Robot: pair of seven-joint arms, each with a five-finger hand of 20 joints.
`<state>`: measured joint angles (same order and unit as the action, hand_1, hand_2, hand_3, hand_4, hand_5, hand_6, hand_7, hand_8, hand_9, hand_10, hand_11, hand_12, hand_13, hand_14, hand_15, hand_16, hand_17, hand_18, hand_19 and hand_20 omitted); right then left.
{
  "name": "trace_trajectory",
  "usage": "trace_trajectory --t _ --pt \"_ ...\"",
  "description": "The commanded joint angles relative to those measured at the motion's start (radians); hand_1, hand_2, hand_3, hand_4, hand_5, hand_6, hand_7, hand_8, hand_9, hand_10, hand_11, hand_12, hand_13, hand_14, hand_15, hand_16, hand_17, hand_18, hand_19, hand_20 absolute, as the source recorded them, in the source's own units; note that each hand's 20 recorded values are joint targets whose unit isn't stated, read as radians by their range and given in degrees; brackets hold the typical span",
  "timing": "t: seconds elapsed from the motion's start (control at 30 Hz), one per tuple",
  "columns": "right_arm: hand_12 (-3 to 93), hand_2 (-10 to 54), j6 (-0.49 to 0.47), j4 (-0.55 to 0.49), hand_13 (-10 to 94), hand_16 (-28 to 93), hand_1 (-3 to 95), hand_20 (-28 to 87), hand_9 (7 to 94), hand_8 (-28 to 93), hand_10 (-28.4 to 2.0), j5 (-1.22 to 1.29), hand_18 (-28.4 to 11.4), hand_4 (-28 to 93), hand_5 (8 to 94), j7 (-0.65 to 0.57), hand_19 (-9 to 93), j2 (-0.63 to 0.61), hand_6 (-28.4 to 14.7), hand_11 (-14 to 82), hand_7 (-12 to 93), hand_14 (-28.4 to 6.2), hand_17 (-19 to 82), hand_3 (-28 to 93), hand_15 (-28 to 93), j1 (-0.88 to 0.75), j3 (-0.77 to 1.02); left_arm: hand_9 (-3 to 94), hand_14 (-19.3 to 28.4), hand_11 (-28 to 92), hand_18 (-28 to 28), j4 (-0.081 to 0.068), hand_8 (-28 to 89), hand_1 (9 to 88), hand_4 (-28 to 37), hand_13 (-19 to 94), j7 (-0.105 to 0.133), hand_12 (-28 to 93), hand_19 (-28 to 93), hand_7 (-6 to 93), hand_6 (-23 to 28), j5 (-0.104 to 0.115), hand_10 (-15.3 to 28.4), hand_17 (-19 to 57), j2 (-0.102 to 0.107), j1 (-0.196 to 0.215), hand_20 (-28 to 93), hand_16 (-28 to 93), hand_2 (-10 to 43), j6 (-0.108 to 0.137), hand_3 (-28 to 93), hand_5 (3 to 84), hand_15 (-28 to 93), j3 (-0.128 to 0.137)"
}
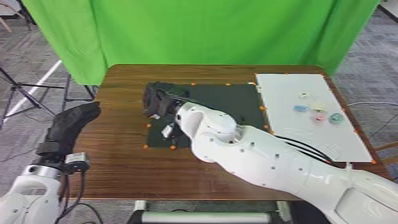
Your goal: Arrange flowers
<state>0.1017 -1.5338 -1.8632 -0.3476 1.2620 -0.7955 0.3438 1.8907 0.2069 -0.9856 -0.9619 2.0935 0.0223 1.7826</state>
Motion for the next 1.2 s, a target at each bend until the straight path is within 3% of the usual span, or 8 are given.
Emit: trace_trajectory --t 0.03,0.6,1.2 --pt "43.7 -9.5 -0.016 0.026 76 38 63.2 63 83.5 13 -11.2 -0.025 -21.8 -15 77.7 0.002 77 -0.003 -1.5 8.2 21 -8.6 38 55 56 -0.002 -0.043 40.7 16.3 17 8.4 -0.008 -6 24.6 -23.2 30 -0.018 11 5 14.4 5.8 0.003 14.8 3.4 -0.002 -0.023 12 0 -3.8 -0.038 62 44.1 12 -0.010" --pt "39.5 -9.5 0.035 0.074 74 38 62.2 63 81.1 10 -11.9 -0.055 -21.3 -15 75.2 -0.009 75 -0.008 -0.1 5.2 23 -9.3 36 56 55 0.015 -0.098 39.8 16.3 16 9.4 -0.014 -6 24.7 -22.7 30 -0.033 11 6 14.4 5.7 -0.004 14.5 2.5 0.000 -0.038 12 0 -4.3 -0.065 62 43.6 12 -0.017" --pt "30.6 -9.5 -0.049 0.062 69 37 57.4 63 70.9 10 -13.0 -0.050 -21.1 -15 67.2 -0.020 72 -0.027 -0.3 12.7 23 -11.0 33 57 55 0.029 -0.091 39.4 16.2 16 9.4 -0.016 -6 26.0 -21.2 30 -0.028 12 5 14.2 5.7 -0.008 14.5 2.3 -0.001 -0.047 12 1 -5.1 -0.075 61 43.2 11 -0.016"
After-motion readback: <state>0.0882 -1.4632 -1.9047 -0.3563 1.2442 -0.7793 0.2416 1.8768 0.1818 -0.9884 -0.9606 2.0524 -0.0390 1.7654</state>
